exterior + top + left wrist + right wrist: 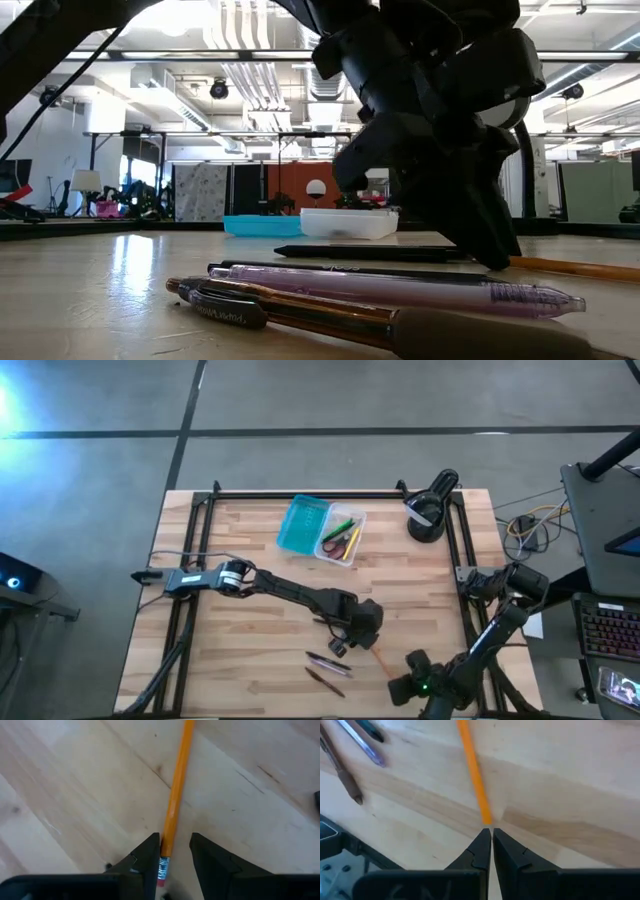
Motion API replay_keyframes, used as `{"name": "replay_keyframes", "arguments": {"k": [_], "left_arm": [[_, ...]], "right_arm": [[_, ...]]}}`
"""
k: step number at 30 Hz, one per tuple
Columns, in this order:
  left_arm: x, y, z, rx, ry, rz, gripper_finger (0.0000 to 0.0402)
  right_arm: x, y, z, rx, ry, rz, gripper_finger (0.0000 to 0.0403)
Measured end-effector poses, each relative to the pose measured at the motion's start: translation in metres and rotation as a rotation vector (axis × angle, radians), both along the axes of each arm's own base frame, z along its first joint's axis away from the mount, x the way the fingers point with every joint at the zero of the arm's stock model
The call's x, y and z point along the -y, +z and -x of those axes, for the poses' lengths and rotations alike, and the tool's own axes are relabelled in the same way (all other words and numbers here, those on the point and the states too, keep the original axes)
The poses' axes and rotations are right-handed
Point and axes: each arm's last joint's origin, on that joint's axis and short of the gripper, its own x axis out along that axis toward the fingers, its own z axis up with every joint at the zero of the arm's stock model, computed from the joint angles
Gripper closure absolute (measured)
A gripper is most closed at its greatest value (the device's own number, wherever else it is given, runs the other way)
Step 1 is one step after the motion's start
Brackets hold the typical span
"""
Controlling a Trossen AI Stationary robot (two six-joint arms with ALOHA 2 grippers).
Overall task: Pick & place school supplies into a supply box
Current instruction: Put the yellow pencil into the blue supply box
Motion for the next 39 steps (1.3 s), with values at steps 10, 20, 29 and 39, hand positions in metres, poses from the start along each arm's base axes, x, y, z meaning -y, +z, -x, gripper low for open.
{"name": "replay_keyframes", "arguments": {"k": [10, 20, 29, 39], "left_arm": [[0.004, 0.010, 0.007, -0.146, 0.133, 0.063, 0.0301], [0.012, 0.010, 0.012, -0.226, 0.188, 0.145, 0.0301], [0.014, 0.010, 0.012, -0.227, 0.192, 0.153, 0.0301], [0.014, 0.011, 0.011, -0.215, 0.196, 0.147, 0.0301]], "right_arm": [[-0.006, 0.004, 0.000, -0.001, 0.007, -0.057, 0.0390], [-0.002, 0.001, -0.007, 0.012, -0.018, -0.043, 0.0390], [0.001, -0.001, -0.011, 0.028, -0.031, -0.032, 0.0390], [0.004, -0.009, -0.011, 0.026, -0.034, -0.020, 0.0390]]}}
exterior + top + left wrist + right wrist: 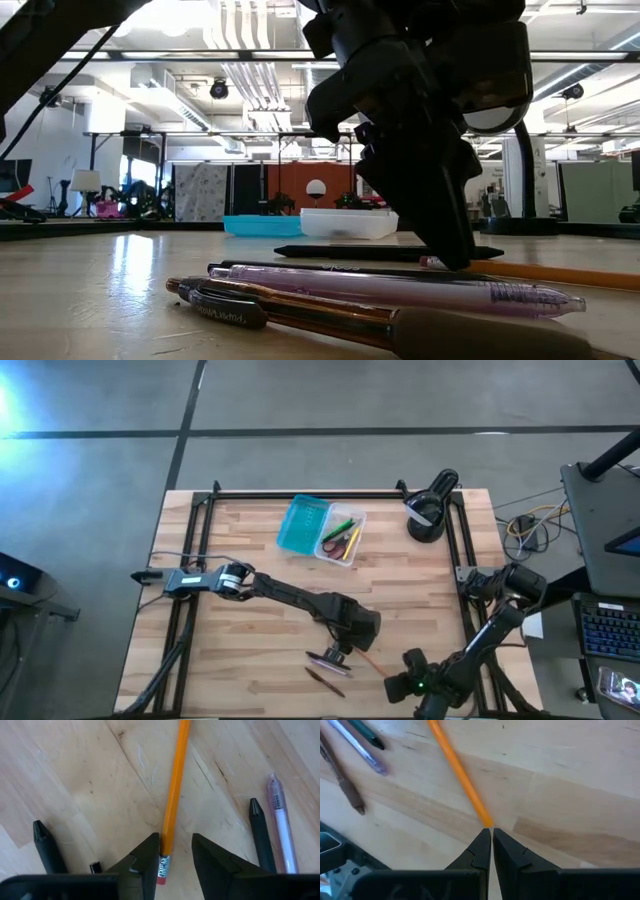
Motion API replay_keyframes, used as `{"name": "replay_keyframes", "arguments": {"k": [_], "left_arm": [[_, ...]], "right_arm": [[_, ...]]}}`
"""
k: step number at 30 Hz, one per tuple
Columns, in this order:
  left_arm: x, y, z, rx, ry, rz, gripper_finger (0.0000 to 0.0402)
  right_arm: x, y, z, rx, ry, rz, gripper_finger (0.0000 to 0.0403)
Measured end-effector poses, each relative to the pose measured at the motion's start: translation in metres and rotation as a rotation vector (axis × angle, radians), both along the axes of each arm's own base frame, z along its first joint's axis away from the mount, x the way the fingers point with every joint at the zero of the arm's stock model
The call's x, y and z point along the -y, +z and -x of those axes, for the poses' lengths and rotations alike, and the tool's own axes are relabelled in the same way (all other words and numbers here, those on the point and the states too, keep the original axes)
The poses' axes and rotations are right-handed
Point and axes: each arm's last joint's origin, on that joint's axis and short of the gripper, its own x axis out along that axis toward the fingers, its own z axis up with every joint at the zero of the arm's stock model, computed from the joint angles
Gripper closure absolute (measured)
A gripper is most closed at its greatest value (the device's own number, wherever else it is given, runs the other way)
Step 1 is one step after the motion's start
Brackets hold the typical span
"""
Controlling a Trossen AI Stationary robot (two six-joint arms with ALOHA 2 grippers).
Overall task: Pick & place school supplies into a supply box
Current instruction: Put the yellow pencil into the blue supply box
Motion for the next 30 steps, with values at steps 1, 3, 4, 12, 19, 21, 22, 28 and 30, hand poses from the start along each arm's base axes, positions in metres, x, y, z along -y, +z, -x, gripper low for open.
{"name": "replay_keyframes", "arguments": {"k": [1, 3, 4, 12, 19, 21, 22, 28, 30], "left_arm": [[0.0000, 0.0000, -0.0001, 0.001, 0.001, -0.001, 0.0301], [0.0002, 0.0001, -0.0002, 0.005, -0.003, -0.003, 0.0301], [0.0001, 0.0000, -0.0003, 0.007, -0.003, -0.005, 0.0301], [-0.0013, 0.0007, -0.0021, 0.025, 0.001, -0.009, 0.0301], [-0.0016, 0.0015, -0.0027, 0.030, 0.010, -0.016, 0.0301], [-0.0021, 0.0031, -0.0041, 0.045, 0.016, -0.023, 0.0301], [-0.0025, 0.0035, -0.0043, 0.046, 0.017, -0.023, 0.0301], [-0.0057, 0.0041, -0.0059, 0.055, 0.026, -0.025, 0.0301], [-0.0063, 0.0041, -0.0061, 0.057, 0.029, -0.029, 0.0301]], "right_arm": [[-0.0001, -0.0009, -0.0005, 0.001, -0.001, -0.002, 0.0390], [-0.0020, -0.0002, -0.0029, 0.021, -0.002, -0.026, 0.0390], [-0.0025, 0.0000, -0.0034, 0.025, 0.000, -0.031, 0.0390], [0.0007, -0.0035, -0.0024, 0.019, 0.000, -0.014, 0.0390], [0.0027, -0.0068, -0.0029, 0.022, -0.003, -0.019, 0.0390], [0.0028, -0.0073, -0.0031, 0.024, -0.003, -0.021, 0.0390], [0.0030, -0.0075, -0.0031, 0.023, -0.003, -0.020, 0.0390], [0.0033, -0.0082, -0.0028, 0.019, 0.004, -0.019, 0.0390], [0.0037, -0.0088, -0.0025, 0.017, 0.004, -0.017, 0.0390]]}}
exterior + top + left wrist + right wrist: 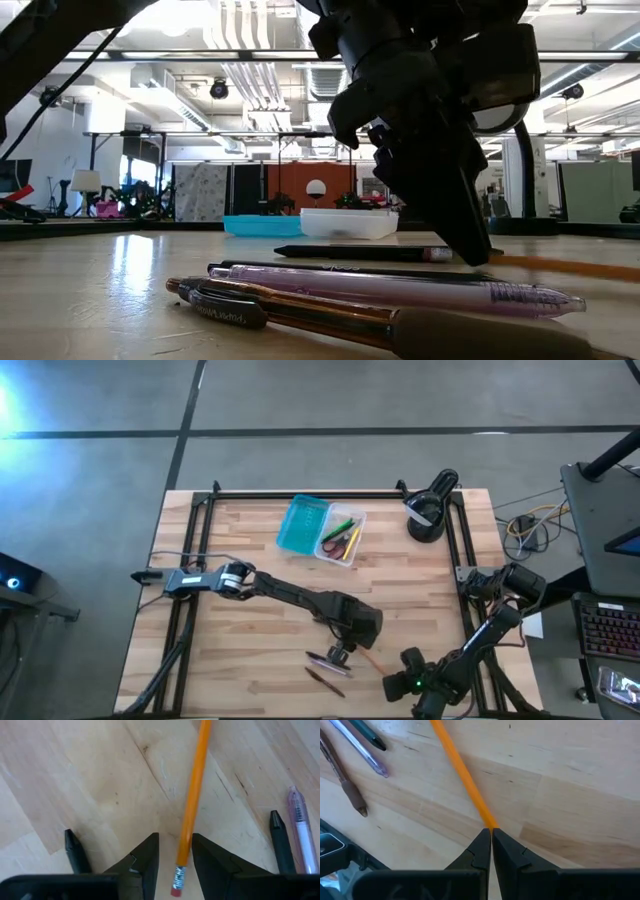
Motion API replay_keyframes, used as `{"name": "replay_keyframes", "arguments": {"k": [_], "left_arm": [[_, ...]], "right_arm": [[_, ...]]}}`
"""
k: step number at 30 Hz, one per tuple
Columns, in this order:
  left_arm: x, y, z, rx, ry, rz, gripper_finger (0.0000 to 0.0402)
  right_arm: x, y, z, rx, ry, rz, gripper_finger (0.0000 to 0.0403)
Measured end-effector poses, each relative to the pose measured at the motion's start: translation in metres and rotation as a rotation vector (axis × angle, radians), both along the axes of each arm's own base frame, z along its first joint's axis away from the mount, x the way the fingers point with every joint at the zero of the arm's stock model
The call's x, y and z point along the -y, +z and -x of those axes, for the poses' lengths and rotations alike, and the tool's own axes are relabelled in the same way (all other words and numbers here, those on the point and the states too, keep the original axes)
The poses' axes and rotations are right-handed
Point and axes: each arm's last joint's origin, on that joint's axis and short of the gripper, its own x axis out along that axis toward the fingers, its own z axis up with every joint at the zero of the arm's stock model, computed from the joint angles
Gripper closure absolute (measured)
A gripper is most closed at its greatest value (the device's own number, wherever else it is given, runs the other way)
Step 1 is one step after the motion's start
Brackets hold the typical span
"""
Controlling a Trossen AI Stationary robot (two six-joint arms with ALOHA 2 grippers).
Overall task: Pick & place school supplies into a supply box
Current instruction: Put the yellow pencil into the blue supply box
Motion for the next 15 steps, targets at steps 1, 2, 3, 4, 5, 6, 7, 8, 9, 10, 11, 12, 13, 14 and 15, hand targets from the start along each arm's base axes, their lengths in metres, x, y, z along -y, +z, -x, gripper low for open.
{"name": "replay_keyframes", "arguments": {"k": [1, 2, 3, 4, 5, 6, 7, 8, 9, 10, 11, 12, 13, 14, 15], "left_arm": [[-0.0001, 0.0000, 0.0000, 0.000, 0.001, -0.003, 0.0301], [-0.0004, -0.0001, 0.0000, 0.001, 0.003, -0.006, 0.0301], [-0.0008, -0.0001, 0.0000, 0.001, 0.006, -0.011, 0.0301], [-0.0013, -0.0003, 0.0001, -0.002, 0.007, -0.013, 0.0301], [-0.0017, -0.0004, 0.0004, -0.007, 0.008, -0.014, 0.0301], [-0.0020, -0.0002, 0.0007, -0.010, 0.008, -0.015, 0.0301], [-0.0024, -0.0001, 0.0007, -0.011, 0.009, -0.016, 0.0301], [-0.0029, -0.0003, 0.0009, -0.014, 0.010, -0.016, 0.0301], [-0.0032, -0.0004, 0.0010, -0.015, 0.008, -0.018, 0.0301], [-0.0033, -0.0003, 0.0013, -0.017, 0.005, -0.021, 0.0301], [-0.0035, -0.0001, 0.0015, -0.018, 0.003, -0.022, 0.0301], [-0.0040, 0.0002, 0.0014, -0.017, 0.002, -0.024, 0.0301], [-0.0042, 0.0007, 0.0012, -0.014, 0.000, -0.026, 0.0301], [-0.0041, 0.0010, 0.0011, -0.011, -0.003, -0.027, 0.0301], [-0.0042, 0.0013, 0.0012, -0.010, -0.009, -0.030, 0.0301]], "right_arm": [[0.0002, -0.0003, 0.0002, -0.001, 0.000, 0.000, 0.0390], [0.0005, -0.0008, 0.0004, -0.003, 0.000, 0.001, 0.0390], [0.0009, -0.0012, 0.0007, -0.004, 0.001, 0.003, 0.0390], [0.0012, -0.0017, 0.0011, -0.005, 0.003, 0.006, 0.0390], [0.0018, -0.0019, 0.0014, -0.006, 0.005, 0.008, 0.0390], [0.0024, -0.0025, 0.0018, -0.008, 0.004, 0.010, 0.0390], [0.0028, -0.0030, 0.0020, -0.009, 0.004, 0.012, 0.0390], [0.0030, -0.0033, 0.0021, -0.010, 0.004, 0.012, 0.0390], [0.0031, -0.0035, 0.0023, -0.011, 0.004, 0.012, 0.0390], [0.0031, -0.0035, 0.0024, -0.011, 0.005, 0.012, 0.0390], [0.0031, -0.0035, 0.0023, -0.012, 0.005, 0.011, 0.0390], [0.0031, -0.0035, 0.0023, -0.013, 0.005, 0.010, 0.0390], [0.0031, -0.0035, 0.0023, -0.013, 0.005, 0.010, 0.0390], [0.0032, -0.0036, 0.0024, -0.014, 0.005, 0.011, 0.0390], [0.0031, -0.0036, 0.0024, -0.014, 0.005, 0.011, 0.0390]]}}
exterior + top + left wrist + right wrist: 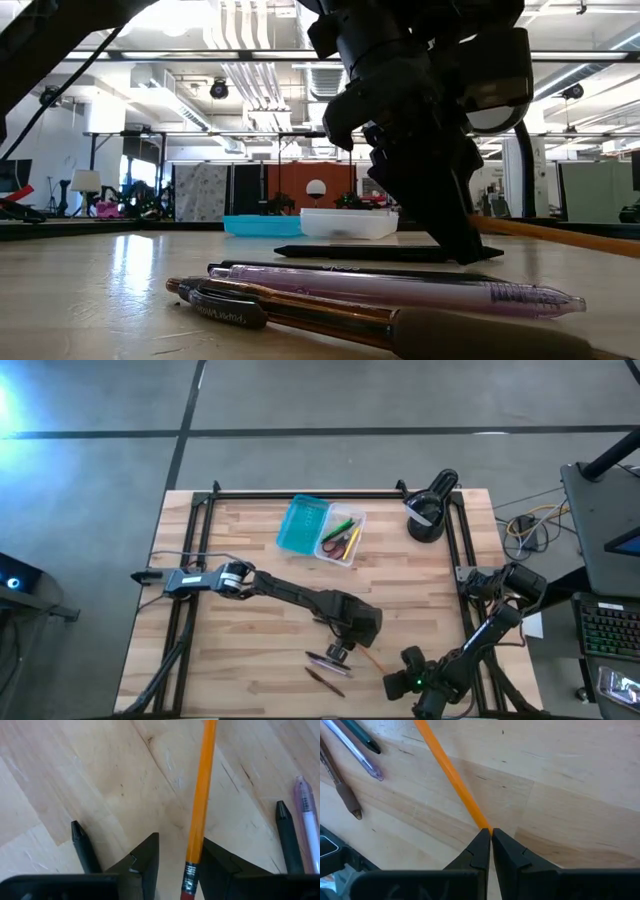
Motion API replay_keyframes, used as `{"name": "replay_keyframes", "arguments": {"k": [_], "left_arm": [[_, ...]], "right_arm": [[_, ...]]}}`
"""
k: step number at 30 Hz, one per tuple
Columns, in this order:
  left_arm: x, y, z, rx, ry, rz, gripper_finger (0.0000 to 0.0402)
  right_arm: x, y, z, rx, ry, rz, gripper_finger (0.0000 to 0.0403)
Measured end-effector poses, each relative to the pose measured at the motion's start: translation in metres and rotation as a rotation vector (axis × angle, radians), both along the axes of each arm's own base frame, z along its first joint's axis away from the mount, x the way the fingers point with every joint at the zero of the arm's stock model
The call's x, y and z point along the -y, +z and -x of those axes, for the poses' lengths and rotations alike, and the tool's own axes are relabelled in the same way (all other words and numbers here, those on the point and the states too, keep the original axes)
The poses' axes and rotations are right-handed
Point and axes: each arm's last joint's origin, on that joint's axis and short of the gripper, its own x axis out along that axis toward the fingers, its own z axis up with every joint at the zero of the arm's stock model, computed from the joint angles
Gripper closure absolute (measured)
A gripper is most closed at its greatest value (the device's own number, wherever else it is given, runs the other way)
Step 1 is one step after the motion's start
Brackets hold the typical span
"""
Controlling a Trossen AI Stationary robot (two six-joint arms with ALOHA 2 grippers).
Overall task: Pick & place school supplies into a supply box
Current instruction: Put the yellow pencil into the blue supply box
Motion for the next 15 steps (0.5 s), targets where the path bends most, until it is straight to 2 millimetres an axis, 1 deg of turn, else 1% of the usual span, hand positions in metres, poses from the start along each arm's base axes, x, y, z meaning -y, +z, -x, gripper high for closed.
{"name": "replay_keyframes", "arguments": {"k": [5, 9, 12, 15], "left_arm": [[0.000, 0.000, 0.000, 0.000, -0.019, 0.012, 0.0303], [0.001, 0.005, -0.002, 0.014, -0.028, 0.032, 0.0314], [0.003, 0.010, -0.003, 0.031, -0.033, 0.033, 0.0334], [0.004, 0.012, -0.003, 0.042, -0.044, 0.024, 0.0362]], "right_arm": [[0.000, 0.000, 0.000, -0.002, 0.001, -0.001, 0.0390], [0.000, 0.000, 0.000, -0.003, 0.001, -0.001, 0.0390], [0.000, 0.000, 0.000, -0.003, 0.001, 0.000, 0.0390], [0.000, 0.000, 0.000, -0.003, 0.000, 0.000, 0.0390]]}}
